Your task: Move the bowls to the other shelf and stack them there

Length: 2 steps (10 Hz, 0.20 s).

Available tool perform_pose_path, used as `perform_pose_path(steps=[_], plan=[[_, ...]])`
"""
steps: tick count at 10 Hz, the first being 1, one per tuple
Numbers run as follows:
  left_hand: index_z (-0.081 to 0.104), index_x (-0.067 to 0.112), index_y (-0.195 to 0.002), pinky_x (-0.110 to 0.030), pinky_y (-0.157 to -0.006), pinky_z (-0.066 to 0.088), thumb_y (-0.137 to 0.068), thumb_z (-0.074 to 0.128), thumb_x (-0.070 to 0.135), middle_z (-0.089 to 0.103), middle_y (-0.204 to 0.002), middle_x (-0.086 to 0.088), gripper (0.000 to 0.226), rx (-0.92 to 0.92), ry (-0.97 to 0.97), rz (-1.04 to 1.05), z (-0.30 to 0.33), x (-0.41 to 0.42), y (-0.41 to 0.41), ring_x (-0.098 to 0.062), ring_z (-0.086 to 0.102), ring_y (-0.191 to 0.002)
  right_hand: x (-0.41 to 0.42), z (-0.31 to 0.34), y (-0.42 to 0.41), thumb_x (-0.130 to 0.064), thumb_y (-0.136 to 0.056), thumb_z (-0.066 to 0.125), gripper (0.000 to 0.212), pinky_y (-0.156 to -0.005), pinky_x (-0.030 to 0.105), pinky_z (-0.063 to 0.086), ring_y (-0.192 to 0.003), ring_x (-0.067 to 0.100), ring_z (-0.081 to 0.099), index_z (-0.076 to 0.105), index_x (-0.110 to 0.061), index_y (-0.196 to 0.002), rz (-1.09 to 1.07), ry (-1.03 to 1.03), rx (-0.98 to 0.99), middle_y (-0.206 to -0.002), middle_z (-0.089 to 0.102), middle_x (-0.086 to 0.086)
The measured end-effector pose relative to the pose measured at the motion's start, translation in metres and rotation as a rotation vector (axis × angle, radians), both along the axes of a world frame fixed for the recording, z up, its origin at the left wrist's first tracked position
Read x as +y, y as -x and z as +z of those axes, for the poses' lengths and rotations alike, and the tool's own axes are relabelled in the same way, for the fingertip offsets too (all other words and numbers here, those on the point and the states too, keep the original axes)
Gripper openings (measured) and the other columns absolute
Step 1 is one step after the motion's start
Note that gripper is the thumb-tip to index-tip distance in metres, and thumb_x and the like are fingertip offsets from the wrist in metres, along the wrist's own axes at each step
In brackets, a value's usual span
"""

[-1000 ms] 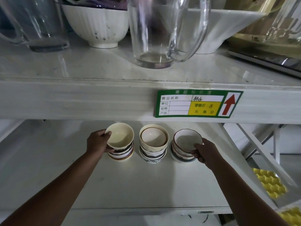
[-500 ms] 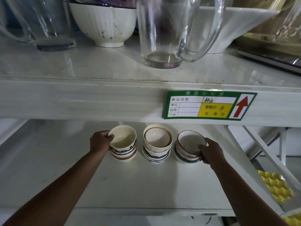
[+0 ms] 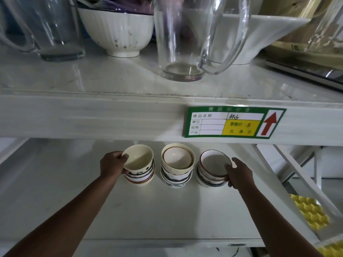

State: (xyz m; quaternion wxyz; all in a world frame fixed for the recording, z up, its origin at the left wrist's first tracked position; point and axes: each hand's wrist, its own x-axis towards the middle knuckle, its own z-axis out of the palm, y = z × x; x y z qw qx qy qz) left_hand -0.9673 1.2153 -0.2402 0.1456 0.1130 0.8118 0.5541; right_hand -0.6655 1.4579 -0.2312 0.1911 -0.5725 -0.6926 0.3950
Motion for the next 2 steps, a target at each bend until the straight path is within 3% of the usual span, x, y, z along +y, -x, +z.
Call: perform_pose_path(steps=[1, 2], plan=[[0.063, 0.001, -0.121, -0.040, -0.054, 0.061, -0.087, 0.068, 0.019, 0.066, -0.113, -0.016, 0.038, 0.035, 0.053, -0.026, 0.0019, -0.0015, 0.0036, -0.029, 0.067, -0.086, 0.0013, 0.0010, -0.0047, -0.027, -0.093, 0.055, 0.055, -0.053, 0.026, 0.045, -0.036, 0.014, 0.059, 0.047, -0.019, -0.147, 0.037, -0.031, -0.031, -0.053, 0.069, 0.001], [0.056, 0.004, -0.131, -0.042, -0.091, 0.054, -0.090, 0.064, 0.032, 0.061, -0.130, -0.015, 0.051, 0.231, 0.252, -0.044, 0.0107, -0.0101, 0.0029, -0.031, 0.060, -0.116, 0.0002, 0.0106, -0.0082, -0.032, -0.093, 0.056, 0.052, -0.067, 0.032, 0.054, -0.071, 0.024, 0.073, 0.050, -0.017, -0.142, 0.047, -0.075, -0.083, -0.080, 0.075, 0.008]])
